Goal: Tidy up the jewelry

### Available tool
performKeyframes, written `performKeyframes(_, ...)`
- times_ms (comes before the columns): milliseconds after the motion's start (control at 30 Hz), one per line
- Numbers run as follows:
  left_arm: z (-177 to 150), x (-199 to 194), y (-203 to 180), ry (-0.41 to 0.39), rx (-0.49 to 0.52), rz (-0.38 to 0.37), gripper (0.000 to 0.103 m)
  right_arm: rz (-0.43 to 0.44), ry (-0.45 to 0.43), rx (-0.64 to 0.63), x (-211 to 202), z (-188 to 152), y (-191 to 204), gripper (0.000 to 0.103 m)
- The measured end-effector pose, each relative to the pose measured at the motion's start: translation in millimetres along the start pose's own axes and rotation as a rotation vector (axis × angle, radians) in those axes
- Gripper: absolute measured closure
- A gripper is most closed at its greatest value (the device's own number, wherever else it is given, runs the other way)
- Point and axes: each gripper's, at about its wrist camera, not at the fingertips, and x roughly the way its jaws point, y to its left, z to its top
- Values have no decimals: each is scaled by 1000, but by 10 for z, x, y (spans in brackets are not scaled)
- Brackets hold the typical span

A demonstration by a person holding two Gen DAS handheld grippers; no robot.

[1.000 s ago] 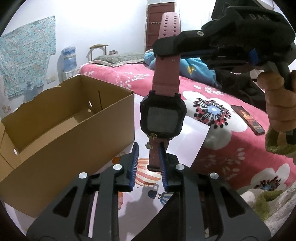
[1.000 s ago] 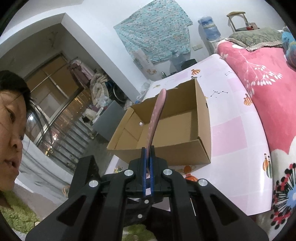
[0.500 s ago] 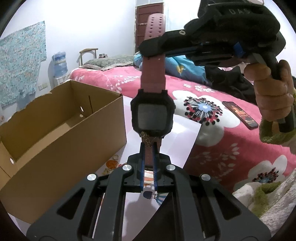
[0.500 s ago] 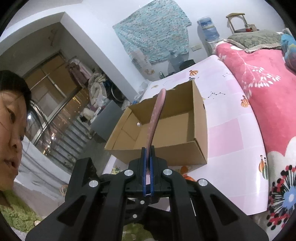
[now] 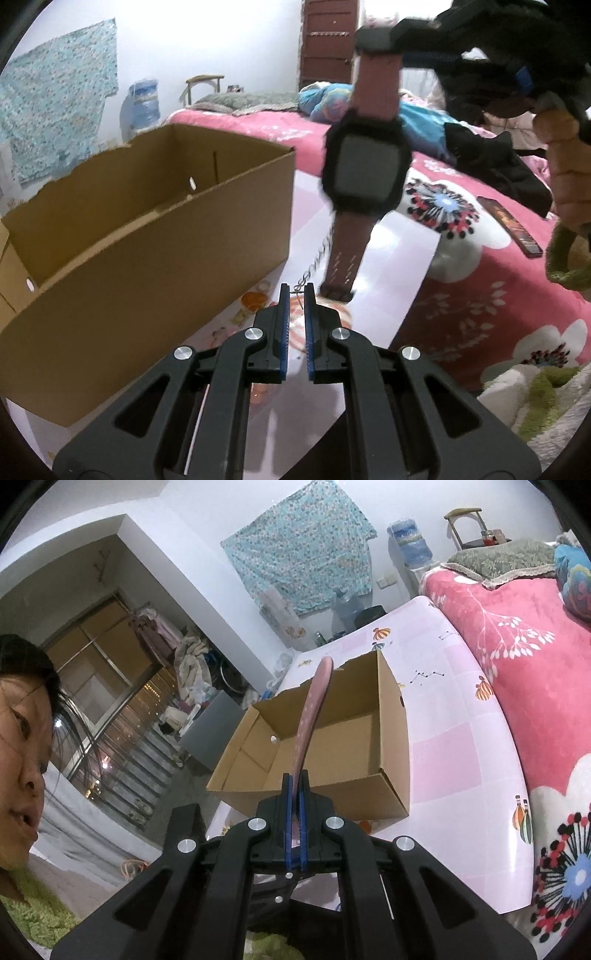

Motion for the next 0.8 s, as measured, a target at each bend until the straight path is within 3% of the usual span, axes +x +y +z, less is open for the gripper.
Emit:
performKeyframes(300, -62, 130, 126, 69, -43, 74, 95, -10, -15, 2, 11, 31, -34, 100)
performKeyframes(333, -64, 119, 141, 69, -51, 81, 91, -11, -16, 4, 13, 30, -36, 100)
performKeyframes(400, -64, 86, 168, 71, -69, 76, 60, -13, -21, 9, 23, 33, -50, 100)
performKeyframes(500, -50, -19, 152, 36, -66, 75, 44, -16, -24, 14, 41, 28, -67, 100)
performKeyframes(600, -41, -101, 113, 19, -51, 82, 36, -17, -28, 21, 59, 19, -74, 100)
performKeyframes(800, -15, -187, -41, -2, -13, 75, 35, -7, -40, 13, 46, 15, -9, 100)
